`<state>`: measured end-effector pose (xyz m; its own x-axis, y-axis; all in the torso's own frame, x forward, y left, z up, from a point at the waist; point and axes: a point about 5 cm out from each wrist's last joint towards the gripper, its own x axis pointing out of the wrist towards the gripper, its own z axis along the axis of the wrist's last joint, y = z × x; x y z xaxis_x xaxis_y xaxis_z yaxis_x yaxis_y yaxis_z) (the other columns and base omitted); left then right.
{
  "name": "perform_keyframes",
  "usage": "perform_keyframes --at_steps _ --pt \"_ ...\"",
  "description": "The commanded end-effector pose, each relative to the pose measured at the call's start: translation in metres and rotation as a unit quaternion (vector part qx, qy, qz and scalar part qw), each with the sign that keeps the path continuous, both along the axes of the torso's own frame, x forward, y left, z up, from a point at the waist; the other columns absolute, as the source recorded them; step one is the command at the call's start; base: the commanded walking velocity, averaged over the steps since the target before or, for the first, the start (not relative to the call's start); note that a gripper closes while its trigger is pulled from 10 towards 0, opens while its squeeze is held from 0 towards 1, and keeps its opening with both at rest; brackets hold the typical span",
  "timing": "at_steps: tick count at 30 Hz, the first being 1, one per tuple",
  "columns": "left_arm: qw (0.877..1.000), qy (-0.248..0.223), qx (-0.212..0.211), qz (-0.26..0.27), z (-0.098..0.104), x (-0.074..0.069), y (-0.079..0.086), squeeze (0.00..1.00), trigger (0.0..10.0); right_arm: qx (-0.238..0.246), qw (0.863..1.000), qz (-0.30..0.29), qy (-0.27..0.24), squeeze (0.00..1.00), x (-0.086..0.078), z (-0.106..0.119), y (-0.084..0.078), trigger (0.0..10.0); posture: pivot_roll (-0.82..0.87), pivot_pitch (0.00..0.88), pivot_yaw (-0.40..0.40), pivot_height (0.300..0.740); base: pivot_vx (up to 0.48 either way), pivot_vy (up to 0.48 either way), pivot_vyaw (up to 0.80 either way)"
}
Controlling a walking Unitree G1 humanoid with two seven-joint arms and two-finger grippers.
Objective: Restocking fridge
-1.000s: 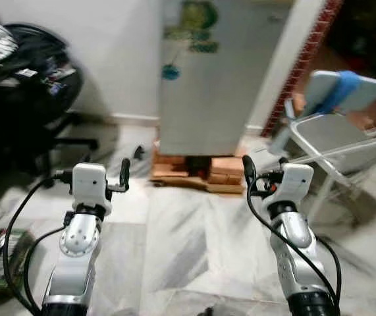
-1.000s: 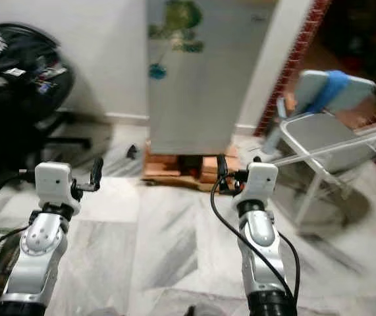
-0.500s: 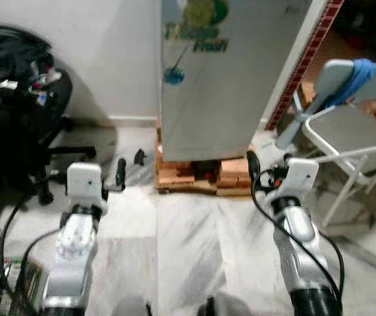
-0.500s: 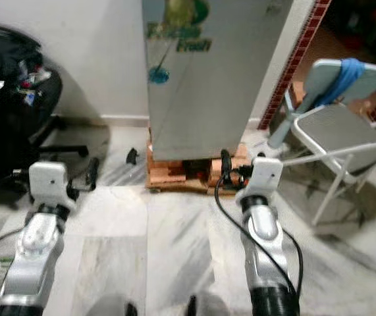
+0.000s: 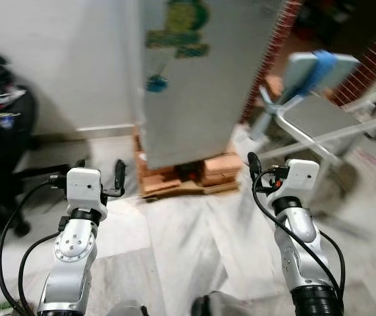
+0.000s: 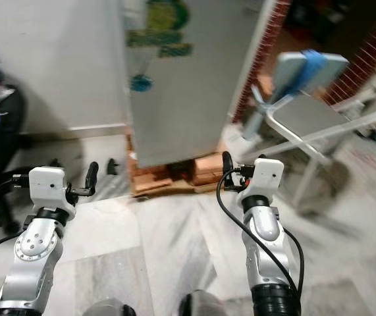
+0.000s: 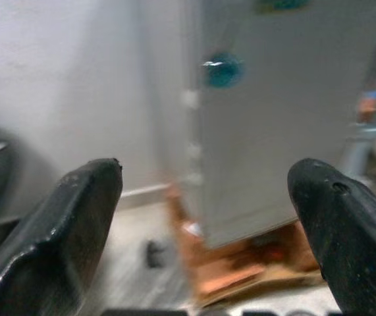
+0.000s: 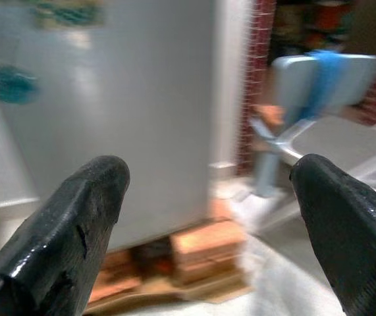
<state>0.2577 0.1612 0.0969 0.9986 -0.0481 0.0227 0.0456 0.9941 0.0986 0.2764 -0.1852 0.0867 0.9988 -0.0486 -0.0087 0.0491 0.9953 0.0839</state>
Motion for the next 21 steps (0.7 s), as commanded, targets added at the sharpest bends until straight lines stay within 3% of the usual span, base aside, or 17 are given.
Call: perform_keyframes --at_steps 1,6,21 --pt "1.0 0.0 0.01 -0.002 -0.0002 -0.0018 0.0015 0.0 10.0 0.003 1.0 0.0 -0.009 0.0 0.0023 0.0046 0.0014 10.0 0.09 0.061 -0.058 0.74 0.0 0.439 -0.8" --pt "1.0 -0.005 0.015 -0.009 0.0014 -0.0003 -0.0002 0.0 10.0 0.003 1.0 0.001 -0.01 0.0 0.0026 0.0052 0.0011 10.0 0.09 0.059 -0.058 0.74 0.0 0.428 -0.67" --pt "1.0 -0.003 0.023 -0.014 0.0012 -0.0022 -0.0009 0.0 10.0 0.003 1.0 0.002 -0.011 0.0 0.0033 0.0048 0.0036 10.0 0.1 0.064 -0.058 0.74 0.281 0.389 -0.75"
